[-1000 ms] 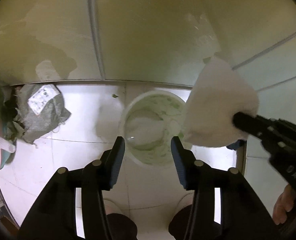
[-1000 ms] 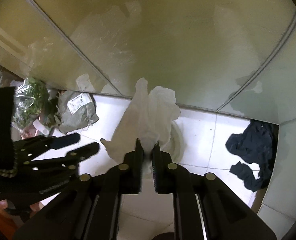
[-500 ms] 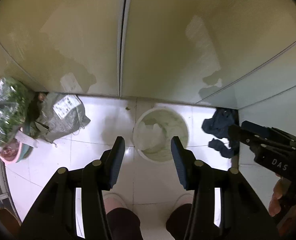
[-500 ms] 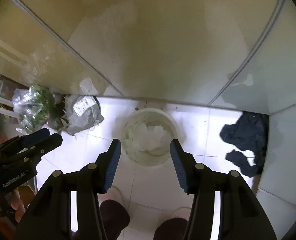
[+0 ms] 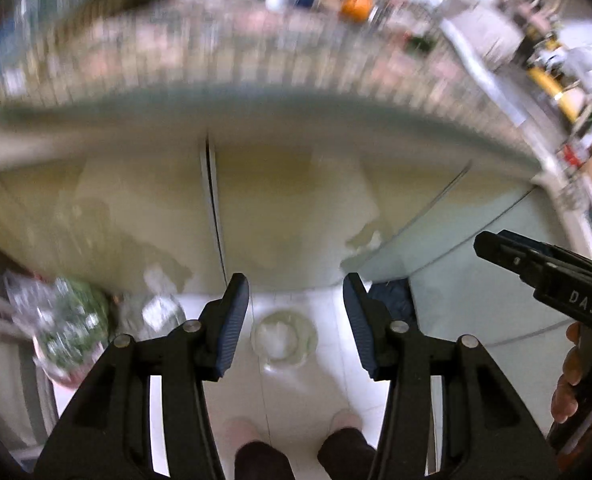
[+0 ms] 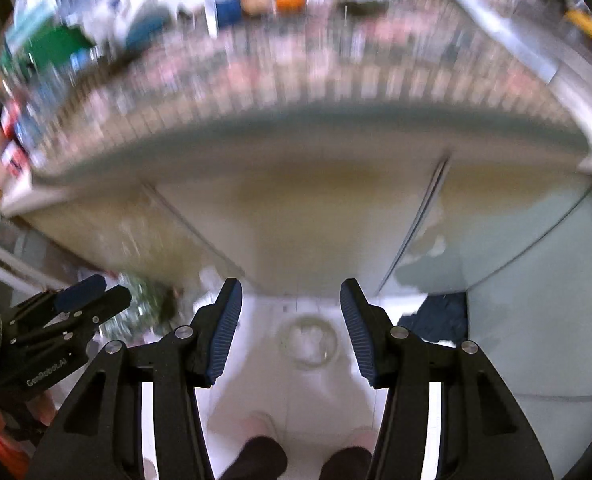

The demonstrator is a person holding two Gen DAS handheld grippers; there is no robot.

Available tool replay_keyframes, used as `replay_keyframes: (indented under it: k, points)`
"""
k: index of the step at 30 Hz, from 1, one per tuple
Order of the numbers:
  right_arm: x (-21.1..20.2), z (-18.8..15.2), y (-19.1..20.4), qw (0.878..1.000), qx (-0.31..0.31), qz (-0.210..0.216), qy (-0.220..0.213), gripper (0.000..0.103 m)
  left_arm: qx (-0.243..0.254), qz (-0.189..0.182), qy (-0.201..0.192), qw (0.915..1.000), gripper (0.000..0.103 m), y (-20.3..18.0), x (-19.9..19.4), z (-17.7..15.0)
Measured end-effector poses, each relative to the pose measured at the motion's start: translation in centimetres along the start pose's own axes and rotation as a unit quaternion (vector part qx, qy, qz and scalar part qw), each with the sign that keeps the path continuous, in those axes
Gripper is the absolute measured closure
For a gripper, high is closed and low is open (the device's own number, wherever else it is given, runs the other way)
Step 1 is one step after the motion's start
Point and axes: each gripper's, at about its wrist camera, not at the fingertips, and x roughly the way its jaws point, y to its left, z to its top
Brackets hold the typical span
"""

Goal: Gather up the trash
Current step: 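Raise both open tools back toward the floral mat, then grasp the crumpled tissue with the left tool while the right tool grasps the green bottle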

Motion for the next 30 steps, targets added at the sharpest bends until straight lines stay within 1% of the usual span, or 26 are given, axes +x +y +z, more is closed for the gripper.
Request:
replay_keyframes:
  k: [2, 5, 8, 10, 12, 14, 18, 21, 24, 26, 30]
  points:
    - [-4.1, 1.7, 0.9, 0.999, 0.007, -0.011, -0.033, 0.055, 0.013, -0.007, -0.031, 0.9994, 0.048, -0.5, -3.7, 2.2]
    - [-8.4, 3.5, 1.8, 0.997, 0.016, -0.035, -0.067, 0.054, 0.027, -0.022, -0.074, 0.9966, 0.042, -0.8, -8.3, 5.0]
    - [-11.6, 4.9, 2.2, 0.993, 0.03, -0.052, -0.098, 0.049, 0.037, -0.034, -0.107, 0.993, 0.037, -0.7, -11.9, 7.7]
    - [-12.7, 5.9, 2.5, 0.991, 0.036, -0.054, -0.115, 0.046, 0.044, -0.034, -0.12, 0.9912, 0.033, -1.2, -13.6, 9.4]
    - [-13.8, 6.7, 2.7, 0.989, 0.042, -0.056, -0.132, 0.041, 0.048, -0.036, -0.136, 0.9889, 0.028, -1.3, -14.9, 10.7]
    - [-14.4, 7.8, 2.5, 0.987, 0.049, -0.062, -0.143, 0.04, 0.052, -0.038, -0.146, 0.9872, 0.022, -1.5, -15.7, 11.9]
    - [-14.2, 9.7, 2.3, 0.983, 0.049, -0.084, -0.157, 0.037, 0.07, -0.037, -0.155, 0.9847, 0.017, -2.5, -15.4, 14.1]
    - [-12.9, 11.6, 1.0, 0.984, 0.052, -0.078, -0.153, 0.037, 0.075, -0.033, -0.161, 0.9836, 0.017, -3.0, -14.1, 15.9]
    - [-10.7, 13.8, -0.2, 0.986, 0.054, -0.068, -0.139, 0.037, 0.06, -0.026, -0.156, 0.9857, 0.017, -3.5, -12.0, 18.4]
    - [-8.4, 16.0, -1.7, 0.99, 0.057, -0.055, -0.121, 0.037, 0.04, -0.019, -0.148, 0.988, 0.017, -3.7, -10.3, 20.2]
    - [-5.0, 19.4, -4.0, 0.994, 0.056, -0.039, -0.087, 0.037, 0.007, -0.009, -0.128, 0.9917, 0.017, -4.2, -7.0, 23.8]
